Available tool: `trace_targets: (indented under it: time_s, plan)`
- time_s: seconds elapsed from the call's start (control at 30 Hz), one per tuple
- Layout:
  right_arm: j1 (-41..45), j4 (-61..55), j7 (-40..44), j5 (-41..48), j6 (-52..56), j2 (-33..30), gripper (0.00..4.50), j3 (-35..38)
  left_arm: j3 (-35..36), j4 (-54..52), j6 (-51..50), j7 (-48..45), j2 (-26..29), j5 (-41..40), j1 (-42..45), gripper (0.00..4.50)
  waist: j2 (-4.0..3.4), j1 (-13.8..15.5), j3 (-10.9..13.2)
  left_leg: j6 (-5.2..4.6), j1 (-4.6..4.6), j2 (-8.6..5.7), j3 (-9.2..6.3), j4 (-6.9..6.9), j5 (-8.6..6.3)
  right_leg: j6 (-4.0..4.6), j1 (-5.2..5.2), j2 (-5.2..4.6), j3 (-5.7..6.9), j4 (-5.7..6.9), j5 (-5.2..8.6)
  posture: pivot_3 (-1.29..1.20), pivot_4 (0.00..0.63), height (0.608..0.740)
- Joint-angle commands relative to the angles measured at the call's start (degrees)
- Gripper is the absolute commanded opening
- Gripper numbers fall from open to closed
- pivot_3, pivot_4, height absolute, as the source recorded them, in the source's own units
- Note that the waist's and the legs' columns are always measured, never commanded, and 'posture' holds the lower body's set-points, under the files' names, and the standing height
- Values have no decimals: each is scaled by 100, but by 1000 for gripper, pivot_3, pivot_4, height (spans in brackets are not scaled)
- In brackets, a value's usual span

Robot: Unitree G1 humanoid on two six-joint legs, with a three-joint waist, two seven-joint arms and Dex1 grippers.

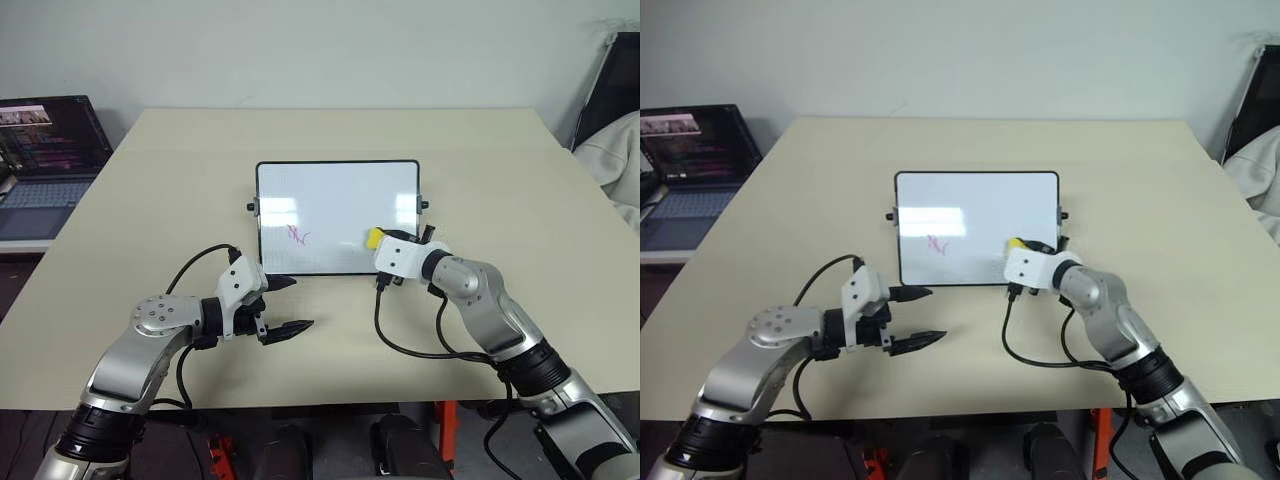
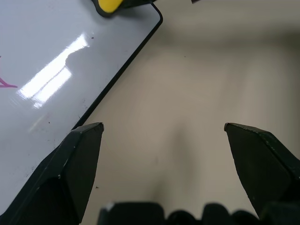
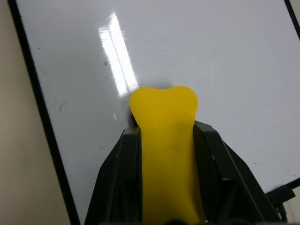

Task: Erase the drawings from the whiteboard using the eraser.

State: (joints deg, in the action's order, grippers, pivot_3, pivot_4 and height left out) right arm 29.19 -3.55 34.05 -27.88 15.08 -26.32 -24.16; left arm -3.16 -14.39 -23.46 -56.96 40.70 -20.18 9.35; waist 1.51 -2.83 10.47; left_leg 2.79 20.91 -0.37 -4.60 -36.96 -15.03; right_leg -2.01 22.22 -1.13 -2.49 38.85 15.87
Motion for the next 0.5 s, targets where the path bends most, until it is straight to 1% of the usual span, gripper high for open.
trace_targets:
  time_s: [0.03, 0.1, 0.27, 0.33, 0.4, 0.5]
  plan:
    - [-136, -72, 317, 76, -115, -25, 1119, -162, 37, -113, 56, -4, -11, -43, 48, 4500, 0, -1, 0, 0, 0, 0, -1, 0, 0, -5, 0, 0, 1, 0, 3, 0, 150, 740]
    - [-65, -12, 194, -5, -160, 79, 1119, -158, 38, -111, 54, -3, -13, -45, 52, 4500, 0, -13, 0, 0, 0, 1, 0, 0, 0, -11, 0, 0, 0, 0, 8, 0, 150, 740]
    - [378, 423, -536, -207, -242, 456, 1119, 42, 89, -93, 65, 29, 8, -28, 41, 4500, -1, -38, 1, 0, -1, 6, 2, -2, 1, -12, 3, 1, -2, 2, 9, 0, 150, 740]
    - [432, 489, -476, -150, -308, 489, 1119, -6, 139, -60, 62, 49, 14, -39, 50, 4500, -1, -28, 1, 0, -1, 5, -2, -2, 1, -10, 4, 1, 0, 3, 8, 0, 150, 740]
    - [399, 488, -246, -85, -385, 462, 1119, -159, 192, -19, 57, 47, 36, -58, 44, 4500, -1, -23, 1, 0, 1, 2, -3, -1, 1, -6, 4, 0, 1, 2, 6, 0, 150, 740]
    - [246, 430, 177, -78, -210, 366, 1119, -304, 258, 101, 122, 60, 72, -12, 43, 4500, -1, -19, 1, 3, 4, -2, -3, 2, -3, 9, 4, 0, 3, -1, -2, 0, 150, 740]
